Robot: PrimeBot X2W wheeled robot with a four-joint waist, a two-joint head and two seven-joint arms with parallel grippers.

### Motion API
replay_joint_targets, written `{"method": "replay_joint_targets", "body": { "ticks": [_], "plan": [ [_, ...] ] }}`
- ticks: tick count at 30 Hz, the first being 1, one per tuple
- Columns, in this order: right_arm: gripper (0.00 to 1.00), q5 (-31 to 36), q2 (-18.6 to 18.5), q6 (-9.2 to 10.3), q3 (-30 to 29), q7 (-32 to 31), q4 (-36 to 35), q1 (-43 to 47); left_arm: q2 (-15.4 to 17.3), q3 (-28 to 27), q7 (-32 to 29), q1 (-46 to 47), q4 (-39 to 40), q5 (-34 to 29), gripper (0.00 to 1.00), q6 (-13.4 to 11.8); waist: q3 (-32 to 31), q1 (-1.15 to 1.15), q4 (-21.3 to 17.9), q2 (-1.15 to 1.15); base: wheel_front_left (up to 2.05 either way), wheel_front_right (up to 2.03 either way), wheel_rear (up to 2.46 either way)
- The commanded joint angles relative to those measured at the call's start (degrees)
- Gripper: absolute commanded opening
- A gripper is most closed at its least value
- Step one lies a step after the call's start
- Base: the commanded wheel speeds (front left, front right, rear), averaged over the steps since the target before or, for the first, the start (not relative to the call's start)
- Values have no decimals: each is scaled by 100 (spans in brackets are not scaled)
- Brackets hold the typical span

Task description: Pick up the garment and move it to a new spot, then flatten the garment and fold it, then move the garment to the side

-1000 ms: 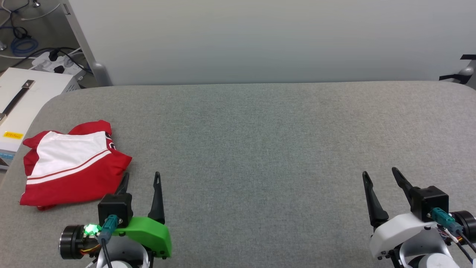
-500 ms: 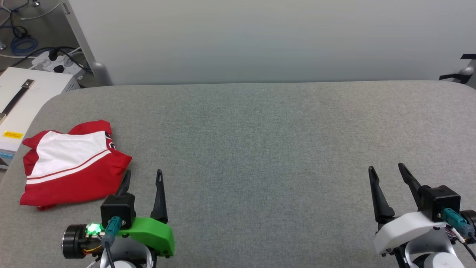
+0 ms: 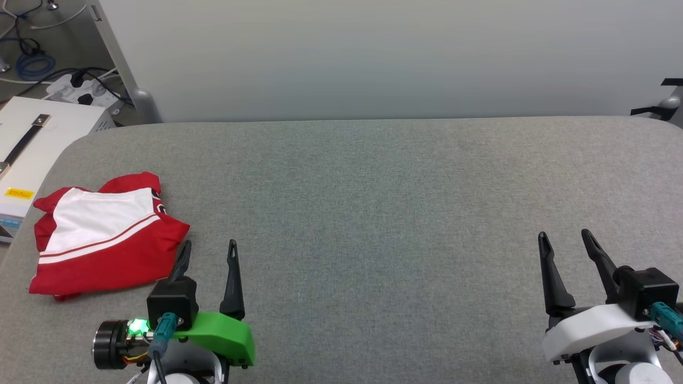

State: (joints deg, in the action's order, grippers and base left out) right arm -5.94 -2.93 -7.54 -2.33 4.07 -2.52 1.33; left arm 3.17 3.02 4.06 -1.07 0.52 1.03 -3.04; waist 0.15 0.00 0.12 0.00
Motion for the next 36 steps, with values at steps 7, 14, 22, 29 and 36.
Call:
{"method": "replay_joint_targets", "body": {
  "ticks": [7,14,22,29,36],
  "plan": [
    [100,-128,2,2,-30,140,-81,119,2,41,127,10,8,58,100,-39,-6,0,12,0,0,0,0],
    [100,-171,2,2,0,223,-119,168,-7,65,211,-10,-22,93,100,-35,-6,0,19,0,0,0,0],
    [100,-254,2,3,-13,316,-166,211,-14,84,306,-17,-53,147,100,-46,-3,0,28,0,0,0,0],
    [100,-314,3,3,-23,396,-195,263,-17,127,387,-27,-69,195,100,-71,-16,0,34,0,0,0,0],
    [100,-350,3,3,-20,479,-231,313,-18,176,471,-42,-100,241,100,-95,-25,0,36,0,0,0,0]
  ]
}}
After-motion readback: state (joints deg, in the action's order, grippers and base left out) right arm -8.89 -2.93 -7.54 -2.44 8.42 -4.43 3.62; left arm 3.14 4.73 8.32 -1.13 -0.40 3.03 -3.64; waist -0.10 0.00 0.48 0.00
